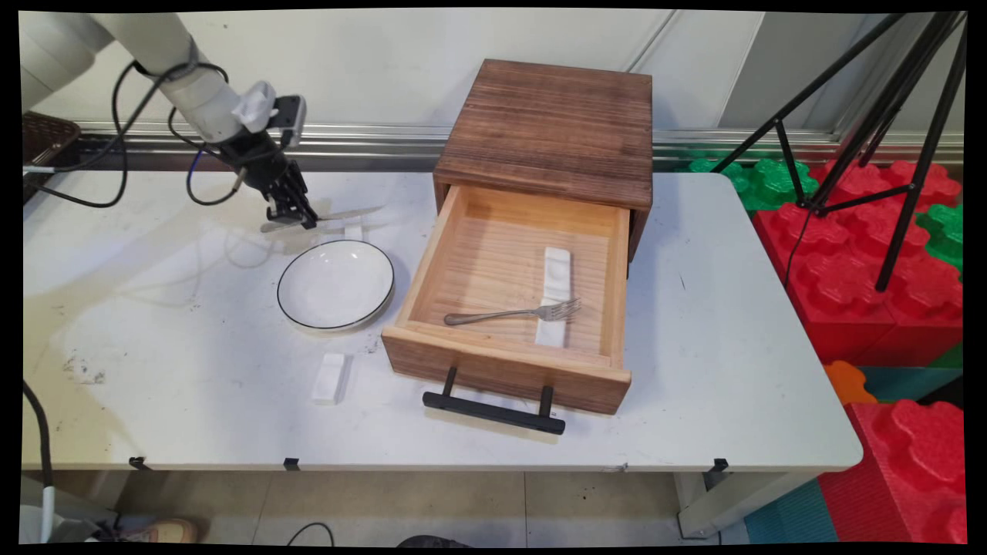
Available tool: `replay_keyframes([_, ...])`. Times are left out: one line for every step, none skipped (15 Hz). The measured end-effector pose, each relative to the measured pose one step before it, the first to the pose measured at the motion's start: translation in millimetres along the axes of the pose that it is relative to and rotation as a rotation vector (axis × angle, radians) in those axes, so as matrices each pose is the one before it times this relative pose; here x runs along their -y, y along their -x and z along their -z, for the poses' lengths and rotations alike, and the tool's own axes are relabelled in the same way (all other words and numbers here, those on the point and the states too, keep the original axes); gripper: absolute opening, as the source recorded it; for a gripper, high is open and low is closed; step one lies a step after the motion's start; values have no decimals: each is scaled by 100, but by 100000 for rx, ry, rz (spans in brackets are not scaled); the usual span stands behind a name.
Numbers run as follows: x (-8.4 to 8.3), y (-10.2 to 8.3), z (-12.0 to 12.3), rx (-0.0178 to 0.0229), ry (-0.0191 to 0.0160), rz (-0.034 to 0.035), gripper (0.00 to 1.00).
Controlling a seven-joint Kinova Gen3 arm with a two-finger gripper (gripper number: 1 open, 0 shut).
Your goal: Place the picked object into the drawer
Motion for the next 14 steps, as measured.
replay_keyframes([-109, 49, 434, -252, -339, 54, 0])
replay_keyframes([-215, 73, 701, -417, -448, 29, 0])
replay_keyframes([-140, 13, 451, -330, -251, -27, 0])
replay_keyframes([-249, -34, 736, -587, -420, -144, 0])
replay_keyframes([-339, -135, 963, -860, -448, -318, 0])
replay_keyframes([-279, -169, 734, -667, -286, -394, 0])
replay_keyframes([-290, -192, 740, -749, -251, -370, 0])
replay_keyframes([-199, -178, 517, -611, -153, -274, 0])
replay_keyframes([-302, -384, 844, -1155, -192, -446, 0])
replay_keyframes([-197, -267, 554, -803, -138, -273, 0])
replay_keyframes([-299, -463, 883, -1417, -126, -369, 0])
replay_keyframes([-344, -527, 965, -1602, -107, -396, 0])
replay_keyframes([-320, -571, 939, -1598, 16, -490, 0])
replay_keyframes([-260, -613, 736, -1585, 240, -469, 0])
